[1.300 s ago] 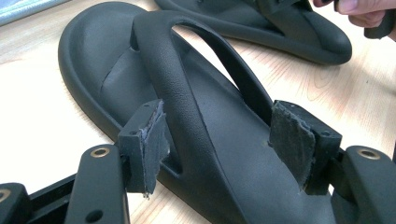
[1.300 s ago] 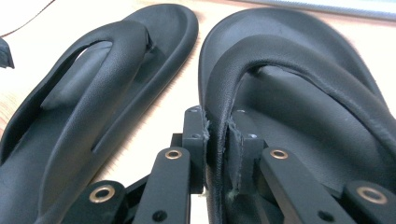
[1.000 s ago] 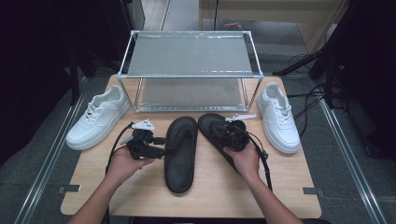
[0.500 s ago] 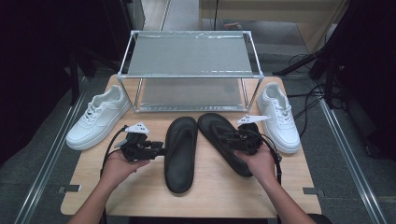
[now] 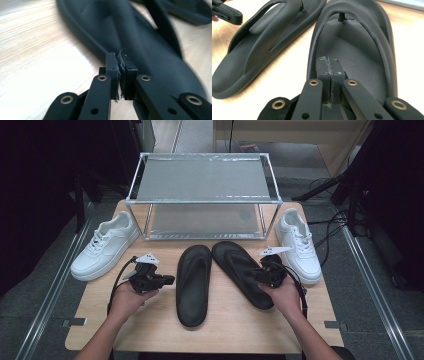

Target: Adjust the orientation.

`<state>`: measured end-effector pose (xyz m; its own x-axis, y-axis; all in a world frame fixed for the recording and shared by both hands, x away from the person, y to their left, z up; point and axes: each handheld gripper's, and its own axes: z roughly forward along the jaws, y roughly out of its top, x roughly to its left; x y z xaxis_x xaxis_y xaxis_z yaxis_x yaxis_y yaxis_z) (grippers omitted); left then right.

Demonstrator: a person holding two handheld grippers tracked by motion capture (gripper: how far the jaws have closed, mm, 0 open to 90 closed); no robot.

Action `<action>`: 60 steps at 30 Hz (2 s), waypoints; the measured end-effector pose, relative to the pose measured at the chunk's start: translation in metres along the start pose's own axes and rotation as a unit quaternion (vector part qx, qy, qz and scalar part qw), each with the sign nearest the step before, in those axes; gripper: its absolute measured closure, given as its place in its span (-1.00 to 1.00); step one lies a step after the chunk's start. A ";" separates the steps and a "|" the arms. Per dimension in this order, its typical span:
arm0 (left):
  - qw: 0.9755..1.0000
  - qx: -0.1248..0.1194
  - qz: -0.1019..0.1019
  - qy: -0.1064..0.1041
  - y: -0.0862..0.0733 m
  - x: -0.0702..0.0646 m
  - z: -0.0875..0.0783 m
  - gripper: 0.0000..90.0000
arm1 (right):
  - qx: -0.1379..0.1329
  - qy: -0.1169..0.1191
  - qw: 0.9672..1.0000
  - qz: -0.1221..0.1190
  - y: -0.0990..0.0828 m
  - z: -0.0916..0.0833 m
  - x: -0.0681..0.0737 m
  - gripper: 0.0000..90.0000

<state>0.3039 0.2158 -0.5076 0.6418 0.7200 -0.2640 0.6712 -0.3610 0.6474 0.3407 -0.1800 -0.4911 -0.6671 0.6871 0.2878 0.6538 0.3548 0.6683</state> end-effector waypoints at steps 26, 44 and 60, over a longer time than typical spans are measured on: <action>0.999 0.031 -0.023 -0.034 -0.001 -0.002 0.027 0.94 | 0.007 0.025 1.000 -0.008 0.006 0.023 0.022 1.00; 0.997 0.046 0.005 -0.069 0.004 -0.029 0.042 0.93 | 0.005 0.033 0.999 -0.003 0.004 0.023 0.022 0.97; 0.995 0.035 0.024 -0.090 0.008 -0.037 0.033 0.74 | -0.021 0.024 0.999 0.005 0.002 0.014 0.018 0.66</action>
<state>0.2977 0.1672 -0.5163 0.7258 0.5851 -0.3619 0.6584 -0.4381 0.6121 0.3345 -0.1583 -0.4941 -0.6774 0.6592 0.3264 0.6459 0.3207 0.6928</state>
